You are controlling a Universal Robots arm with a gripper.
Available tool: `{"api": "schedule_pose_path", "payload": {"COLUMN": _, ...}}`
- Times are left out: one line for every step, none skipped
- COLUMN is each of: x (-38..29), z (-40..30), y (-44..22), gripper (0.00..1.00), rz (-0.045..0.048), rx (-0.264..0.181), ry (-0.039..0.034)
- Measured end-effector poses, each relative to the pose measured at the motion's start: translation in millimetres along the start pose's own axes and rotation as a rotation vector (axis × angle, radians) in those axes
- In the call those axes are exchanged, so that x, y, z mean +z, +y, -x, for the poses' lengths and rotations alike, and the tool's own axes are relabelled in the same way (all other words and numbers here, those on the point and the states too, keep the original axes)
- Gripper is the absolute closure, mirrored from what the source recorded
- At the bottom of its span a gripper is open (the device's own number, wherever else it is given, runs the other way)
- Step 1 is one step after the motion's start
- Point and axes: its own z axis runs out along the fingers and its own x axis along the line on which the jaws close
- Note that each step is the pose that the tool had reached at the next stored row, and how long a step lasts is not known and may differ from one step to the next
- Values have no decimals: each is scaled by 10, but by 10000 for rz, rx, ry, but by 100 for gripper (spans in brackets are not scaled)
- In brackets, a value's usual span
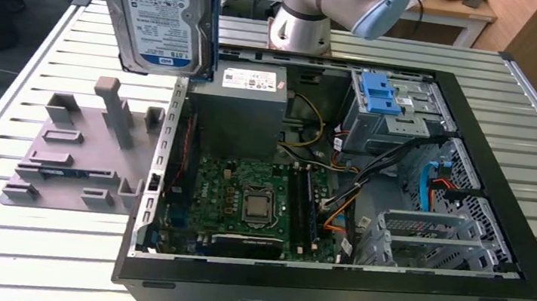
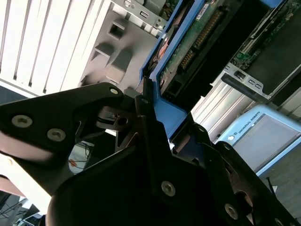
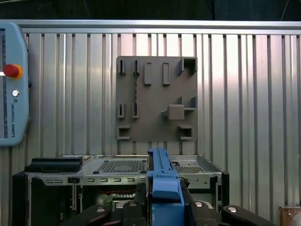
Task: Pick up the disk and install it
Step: 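Pick up the disk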
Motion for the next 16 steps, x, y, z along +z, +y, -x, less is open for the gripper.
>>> {"api": "schedule_pose_path", "payload": {"x": 0, "z": -9, "y": -15, "gripper": 64, "rz": 0, "rx": 0, "ry": 0}}
{"api": "schedule_pose_path", "payload": {"x": -1, "z": -20, "y": -32, "gripper": 64, "rz": 0, "rx": 0, "ry": 0}}
{"api": "schedule_pose_path", "payload": {"x": -2, "z": -30, "y": -48, "gripper": 64, "rz": 0, "rx": 0, "ry": 1}}
{"api": "schedule_pose_path", "payload": {"x": -3, "z": -39, "y": -64, "gripper": 64, "rz": 1, "rx": 0, "ry": 1}}
{"api": "schedule_pose_path", "payload": {"x": -3, "z": -49, "y": -80, "gripper": 64, "rz": 0, "rx": -1, "ry": 0}}
{"api": "schedule_pose_path", "payload": {"x": -4, "z": -58, "y": -96, "gripper": 64, "rz": 0, "rx": 0, "ry": 1}}
{"api": "schedule_pose_path", "payload": {"x": -5, "z": -68, "y": -112, "gripper": 64, "rz": 1, "rx": 0, "ry": 1}}
{"api": "schedule_pose_path", "payload": {"x": -5, "z": -77, "y": -129, "gripper": 64, "rz": 1, "rx": 0, "ry": 1}}
{"api": "schedule_pose_path", "payload": {"x": -6, "z": -86, "y": -146, "gripper": 64, "rz": 1, "rx": 0, "ry": 1}}
{"api": "schedule_pose_path", "payload": {"x": -6, "z": -96, "y": -164, "gripper": 64, "rz": 1, "rx": 0, "ry": 1}}
{"api": "schedule_pose_path", "payload": {"x": -6, "z": -105, "y": -181, "gripper": 64, "rz": 0, "rx": 0, "ry": 0}}
{"api": "schedule_pose_path", "payload": {"x": -7, "z": -114, "y": -198, "gripper": 64, "rz": 1, "rx": 0, "ry": 1}}
{"api": "schedule_pose_path", "payload": {"x": -8, "z": -123, "y": -216, "gripper": 64, "rz": 0, "rx": 0, "ry": 0}}
{"api": "schedule_pose_path", "payload": {"x": -9, "z": -131, "y": -233, "gripper": 64, "rz": 1, "rx": -1, "ry": 1}}
{"api": "schedule_pose_path", "payload": {"x": -9, "z": -140, "y": -250, "gripper": 64, "rz": 1, "rx": 0, "ry": 1}}
{"api": "schedule_pose_path", "payload": {"x": -9, "z": -149, "y": -269, "gripper": 64, "rz": 1, "rx": 0, "ry": 0}}
